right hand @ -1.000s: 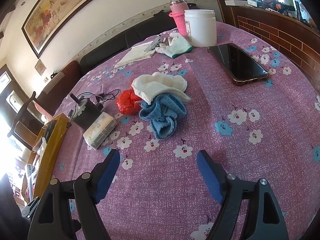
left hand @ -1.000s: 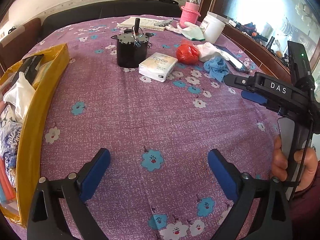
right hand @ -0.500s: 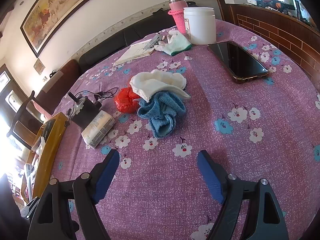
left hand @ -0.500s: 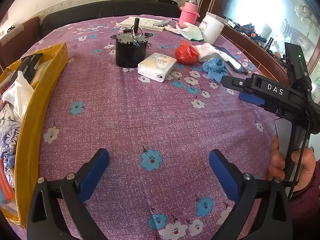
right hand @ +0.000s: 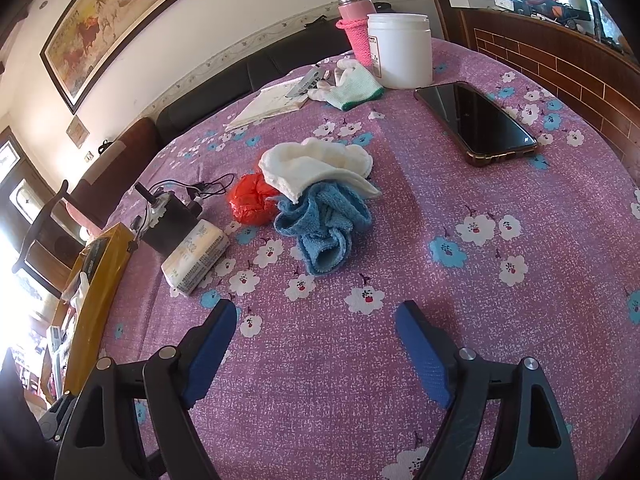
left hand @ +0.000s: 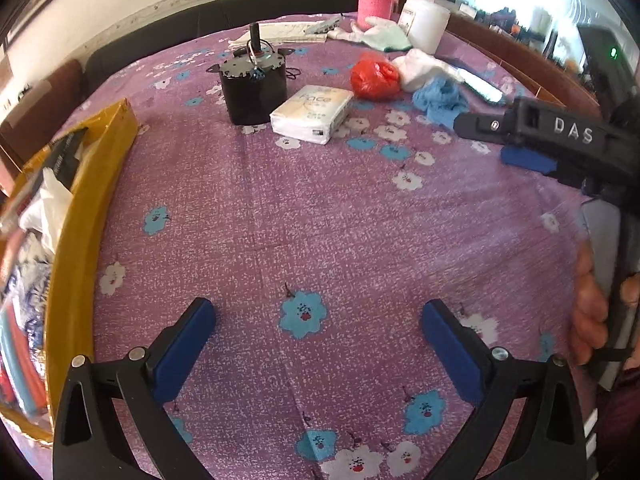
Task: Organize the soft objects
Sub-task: 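Lower the left tool onto the white Face tissue pack and close it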
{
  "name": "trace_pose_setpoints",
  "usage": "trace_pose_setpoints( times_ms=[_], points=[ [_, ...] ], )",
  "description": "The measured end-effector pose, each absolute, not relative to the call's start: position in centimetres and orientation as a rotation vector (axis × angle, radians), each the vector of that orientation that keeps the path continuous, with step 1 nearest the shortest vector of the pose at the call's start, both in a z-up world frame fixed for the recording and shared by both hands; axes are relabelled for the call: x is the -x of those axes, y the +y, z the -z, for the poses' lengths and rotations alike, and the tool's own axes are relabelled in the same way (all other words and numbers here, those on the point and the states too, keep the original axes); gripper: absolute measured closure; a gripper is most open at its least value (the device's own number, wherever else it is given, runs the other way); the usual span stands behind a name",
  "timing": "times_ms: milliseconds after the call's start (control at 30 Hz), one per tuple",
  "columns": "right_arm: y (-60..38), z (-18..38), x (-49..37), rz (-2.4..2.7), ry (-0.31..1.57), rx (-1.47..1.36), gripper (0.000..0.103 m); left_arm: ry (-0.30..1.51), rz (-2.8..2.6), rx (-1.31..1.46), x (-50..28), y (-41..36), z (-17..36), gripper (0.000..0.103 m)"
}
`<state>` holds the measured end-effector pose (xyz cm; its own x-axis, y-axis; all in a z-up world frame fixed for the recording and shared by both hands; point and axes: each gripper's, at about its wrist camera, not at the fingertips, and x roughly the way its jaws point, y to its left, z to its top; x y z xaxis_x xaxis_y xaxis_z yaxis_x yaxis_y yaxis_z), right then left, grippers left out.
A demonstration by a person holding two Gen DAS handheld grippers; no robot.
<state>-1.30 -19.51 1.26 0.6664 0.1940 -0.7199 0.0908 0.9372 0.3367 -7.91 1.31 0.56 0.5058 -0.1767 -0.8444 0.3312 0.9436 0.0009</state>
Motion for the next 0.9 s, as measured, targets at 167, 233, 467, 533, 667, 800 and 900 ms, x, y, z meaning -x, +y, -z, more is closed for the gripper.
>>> trace_pose_setpoints(
  times_ms=[167,233,467,533,667,800,900],
  points=[
    [-19.8,-1.3,1.5,-0.044,0.839,-0.367,0.017,1.003,0.301,-0.164,7.9,1.5,-0.5,0.0],
    [-20.0,-1.5,1.7,-0.037,0.829,-0.37,0.017,1.007,0.304,-0.167,7.9,1.5,-0.6,0.0],
    [-21.4,-3.2,3.6,-0.009,0.731,-0.399,0.017,1.043,0.417,-0.075,8.1,2.8,-1.8,0.004],
    [-22.3,-3.5,4.0,0.002,0.723,-0.402,0.017,1.003,0.453,0.006,7.6,4.0,-3.6,0.007],
    [-24.5,-3.6,2.6,0.063,0.732,-0.411,0.017,0.885,0.38,-0.042,5.0,4.0,-7.6,0.007],
    [-26.9,-2.6,0.6,0.113,0.754,-0.468,0.017,0.878,0.445,-0.137,2.4,1.0,-7.6,0.007],
    [-27.9,-1.8,0.5,0.09,0.781,-0.534,0.017,0.898,0.425,-0.188,0.3,-0.8,-6.1,0.007]
  ],
)
